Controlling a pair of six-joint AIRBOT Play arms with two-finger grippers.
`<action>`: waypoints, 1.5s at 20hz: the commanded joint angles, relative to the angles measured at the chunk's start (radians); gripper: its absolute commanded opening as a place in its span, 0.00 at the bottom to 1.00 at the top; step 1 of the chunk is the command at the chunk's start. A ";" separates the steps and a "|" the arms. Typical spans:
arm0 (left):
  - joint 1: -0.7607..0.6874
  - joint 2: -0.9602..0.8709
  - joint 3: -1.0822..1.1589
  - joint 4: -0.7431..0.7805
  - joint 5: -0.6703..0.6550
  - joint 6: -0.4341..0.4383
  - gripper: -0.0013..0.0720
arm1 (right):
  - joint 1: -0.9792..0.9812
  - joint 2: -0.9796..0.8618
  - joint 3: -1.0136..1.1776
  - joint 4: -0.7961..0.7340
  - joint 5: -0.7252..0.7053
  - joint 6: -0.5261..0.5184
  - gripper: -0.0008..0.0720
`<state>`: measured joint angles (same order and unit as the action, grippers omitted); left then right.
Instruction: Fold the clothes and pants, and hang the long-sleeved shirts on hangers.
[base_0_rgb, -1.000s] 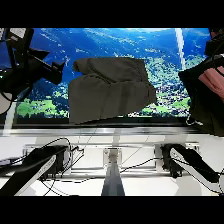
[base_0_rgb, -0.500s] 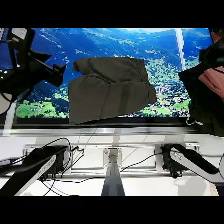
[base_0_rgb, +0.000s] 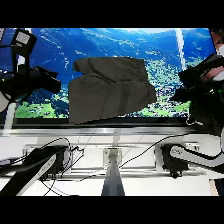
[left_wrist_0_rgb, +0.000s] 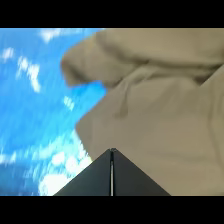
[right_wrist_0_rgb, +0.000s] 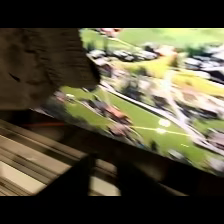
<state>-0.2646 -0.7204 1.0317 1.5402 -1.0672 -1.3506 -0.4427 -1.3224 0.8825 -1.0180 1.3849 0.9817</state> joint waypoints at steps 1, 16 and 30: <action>0.141 -0.002 -0.011 0.004 -0.147 -0.011 0.03 | -0.013 -0.028 -0.196 0.296 -0.229 -0.054 0.68; 0.605 -0.199 -0.327 -0.315 -0.344 0.145 0.67 | 0.051 -0.206 -0.112 0.304 -0.190 -0.025 0.61; 0.605 -0.517 -0.372 -0.407 -0.354 0.372 0.58 | 0.051 -0.208 -0.115 0.254 -0.072 -0.077 0.60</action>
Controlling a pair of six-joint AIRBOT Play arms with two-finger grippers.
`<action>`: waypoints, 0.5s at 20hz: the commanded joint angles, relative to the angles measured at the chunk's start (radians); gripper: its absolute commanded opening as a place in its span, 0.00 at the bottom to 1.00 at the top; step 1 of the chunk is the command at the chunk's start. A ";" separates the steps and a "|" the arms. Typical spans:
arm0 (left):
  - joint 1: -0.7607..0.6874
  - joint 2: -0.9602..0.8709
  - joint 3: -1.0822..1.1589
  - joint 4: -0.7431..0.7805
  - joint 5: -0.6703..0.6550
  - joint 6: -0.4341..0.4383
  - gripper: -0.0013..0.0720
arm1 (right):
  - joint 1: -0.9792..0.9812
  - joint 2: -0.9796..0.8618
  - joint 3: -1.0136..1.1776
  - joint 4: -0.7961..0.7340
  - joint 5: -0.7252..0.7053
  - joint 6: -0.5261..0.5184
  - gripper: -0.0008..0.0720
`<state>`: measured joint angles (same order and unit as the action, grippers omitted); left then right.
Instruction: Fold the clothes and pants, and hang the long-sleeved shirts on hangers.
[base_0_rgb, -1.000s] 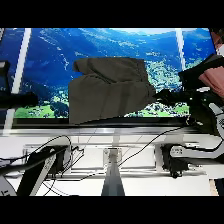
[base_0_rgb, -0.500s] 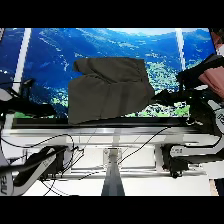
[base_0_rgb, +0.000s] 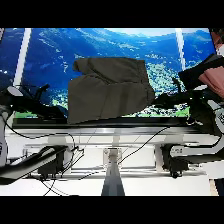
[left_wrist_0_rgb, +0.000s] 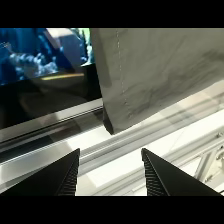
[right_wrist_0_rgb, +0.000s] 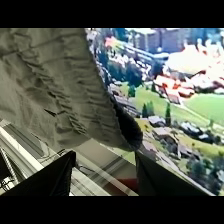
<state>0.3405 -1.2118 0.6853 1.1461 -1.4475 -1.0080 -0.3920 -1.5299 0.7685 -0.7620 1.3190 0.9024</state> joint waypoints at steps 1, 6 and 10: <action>0.000 -0.029 -0.050 -0.027 0.040 0.030 0.58 | 0.000 0.000 -0.001 -0.002 -0.016 0.003 0.60; 0.000 -0.041 -0.175 -0.135 0.161 0.093 0.58 | 0.000 0.000 -0.001 -0.002 -0.051 0.003 0.60; 0.000 -0.041 -0.207 -0.183 0.294 0.093 0.58 | 0.000 0.000 -0.001 -0.002 -0.070 0.007 0.60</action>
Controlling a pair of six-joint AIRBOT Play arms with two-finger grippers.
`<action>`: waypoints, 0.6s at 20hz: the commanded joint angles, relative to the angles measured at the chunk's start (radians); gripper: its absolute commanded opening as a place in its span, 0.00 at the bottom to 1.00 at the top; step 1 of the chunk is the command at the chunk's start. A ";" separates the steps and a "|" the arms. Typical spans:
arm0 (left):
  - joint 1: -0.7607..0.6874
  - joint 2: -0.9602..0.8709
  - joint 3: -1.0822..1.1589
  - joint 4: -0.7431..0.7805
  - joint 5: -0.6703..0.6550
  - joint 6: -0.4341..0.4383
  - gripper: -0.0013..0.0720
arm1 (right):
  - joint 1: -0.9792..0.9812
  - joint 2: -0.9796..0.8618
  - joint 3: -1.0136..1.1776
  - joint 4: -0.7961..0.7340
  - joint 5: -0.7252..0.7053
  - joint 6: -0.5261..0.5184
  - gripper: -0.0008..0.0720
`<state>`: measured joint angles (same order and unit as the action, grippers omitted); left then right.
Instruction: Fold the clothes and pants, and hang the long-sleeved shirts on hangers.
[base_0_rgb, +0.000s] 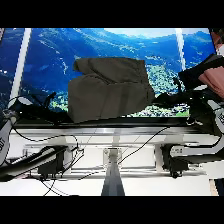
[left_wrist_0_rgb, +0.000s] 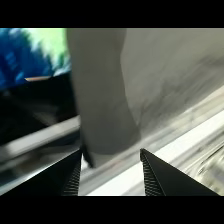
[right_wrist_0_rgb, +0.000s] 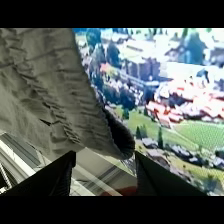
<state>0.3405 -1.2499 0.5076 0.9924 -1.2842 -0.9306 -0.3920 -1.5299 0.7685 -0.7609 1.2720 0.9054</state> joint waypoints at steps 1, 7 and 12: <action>0.000 -0.003 -0.030 -0.029 0.147 0.015 0.58 | 0.000 0.000 -0.001 -0.005 -0.023 0.028 0.60; 0.000 -0.003 -0.030 -0.067 0.153 0.045 0.03 | 0.016 0.000 -0.002 -0.030 -0.029 0.126 0.60; 0.000 -0.003 -0.030 -0.082 0.153 0.049 0.03 | 0.147 0.000 -0.001 -0.023 -0.159 0.098 0.60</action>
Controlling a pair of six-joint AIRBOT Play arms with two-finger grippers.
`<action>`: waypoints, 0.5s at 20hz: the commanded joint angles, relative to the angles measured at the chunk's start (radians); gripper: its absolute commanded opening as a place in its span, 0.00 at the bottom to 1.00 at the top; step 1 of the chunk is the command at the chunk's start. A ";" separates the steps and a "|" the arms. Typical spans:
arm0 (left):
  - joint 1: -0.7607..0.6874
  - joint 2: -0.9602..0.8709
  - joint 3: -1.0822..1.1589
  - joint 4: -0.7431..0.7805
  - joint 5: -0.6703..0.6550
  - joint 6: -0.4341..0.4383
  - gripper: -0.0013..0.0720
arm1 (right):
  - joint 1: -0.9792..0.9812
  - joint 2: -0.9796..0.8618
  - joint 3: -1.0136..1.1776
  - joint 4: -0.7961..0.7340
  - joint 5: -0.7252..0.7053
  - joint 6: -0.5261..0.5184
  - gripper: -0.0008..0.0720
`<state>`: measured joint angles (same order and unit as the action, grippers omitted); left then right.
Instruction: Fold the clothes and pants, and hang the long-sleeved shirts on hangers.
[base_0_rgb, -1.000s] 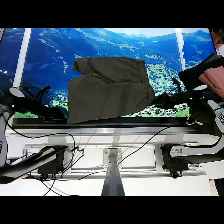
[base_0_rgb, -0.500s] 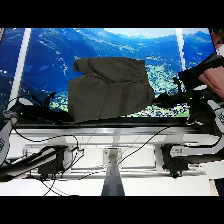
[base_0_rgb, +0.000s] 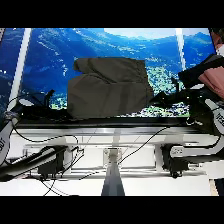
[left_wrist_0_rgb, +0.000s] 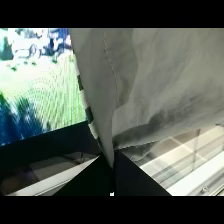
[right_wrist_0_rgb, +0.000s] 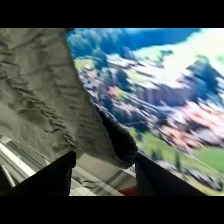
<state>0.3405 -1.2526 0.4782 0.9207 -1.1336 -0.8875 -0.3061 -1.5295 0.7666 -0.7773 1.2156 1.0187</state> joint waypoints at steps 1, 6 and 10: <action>0.000 0.000 0.000 -0.010 0.002 0.006 0.03 | 0.079 0.000 0.002 -0.002 -0.131 -0.044 0.59; 0.000 0.000 0.000 -0.010 0.002 0.031 0.03 | 0.094 0.003 0.002 0.000 -0.163 -0.098 0.16; 0.000 0.001 0.020 -0.010 -0.011 0.032 0.03 | 0.095 0.069 0.002 0.002 -0.172 -0.187 0.04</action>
<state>0.3401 -1.2526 0.4843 0.9131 -1.1313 -0.8623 -0.2153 -1.5013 0.7673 -0.7849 1.0508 0.8940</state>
